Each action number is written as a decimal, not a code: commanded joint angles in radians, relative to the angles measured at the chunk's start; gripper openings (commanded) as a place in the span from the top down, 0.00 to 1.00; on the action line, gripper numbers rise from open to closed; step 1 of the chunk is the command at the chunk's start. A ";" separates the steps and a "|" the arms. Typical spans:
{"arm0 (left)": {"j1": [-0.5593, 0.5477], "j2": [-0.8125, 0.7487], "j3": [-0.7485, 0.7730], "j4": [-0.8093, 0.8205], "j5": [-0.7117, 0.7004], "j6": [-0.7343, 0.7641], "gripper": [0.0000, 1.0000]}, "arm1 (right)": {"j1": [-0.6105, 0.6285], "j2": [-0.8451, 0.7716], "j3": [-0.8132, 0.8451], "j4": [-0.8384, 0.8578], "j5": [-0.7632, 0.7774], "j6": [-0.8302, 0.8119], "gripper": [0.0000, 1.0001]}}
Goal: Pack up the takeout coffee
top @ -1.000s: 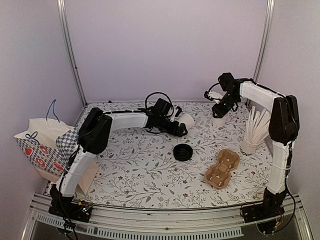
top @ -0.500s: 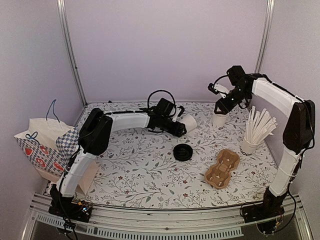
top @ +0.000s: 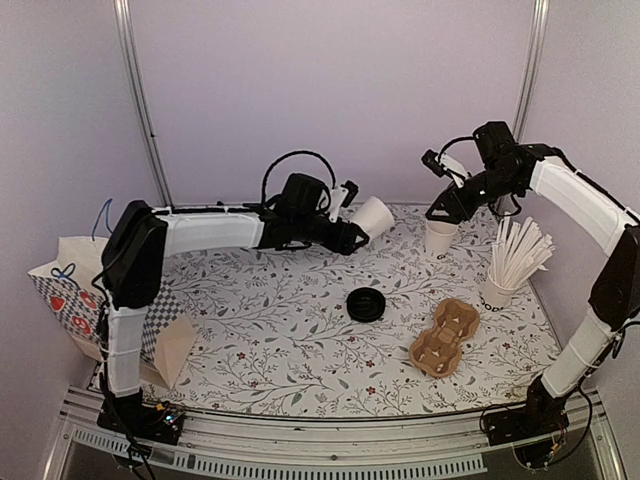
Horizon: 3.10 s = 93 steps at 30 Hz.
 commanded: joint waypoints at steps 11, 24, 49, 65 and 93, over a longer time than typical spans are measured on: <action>-0.021 -0.419 -0.481 0.525 0.327 -0.056 0.27 | 0.040 -0.178 0.000 -0.038 -0.443 -0.151 0.43; -0.034 -0.442 -0.542 0.595 0.467 -0.078 0.27 | 0.201 -0.106 0.034 -0.068 -0.351 -0.204 0.43; -0.021 -0.749 -0.620 0.102 -0.160 0.087 0.00 | 0.417 -0.067 -0.016 -0.187 0.029 -0.318 1.00; 0.154 -0.669 -0.511 -0.038 -0.068 -0.001 0.00 | 0.810 0.183 -0.046 -0.200 0.399 -0.343 1.00; 0.154 -0.700 -0.564 -0.024 0.033 0.095 0.01 | 0.529 -0.189 -0.129 -0.119 0.096 -0.318 0.55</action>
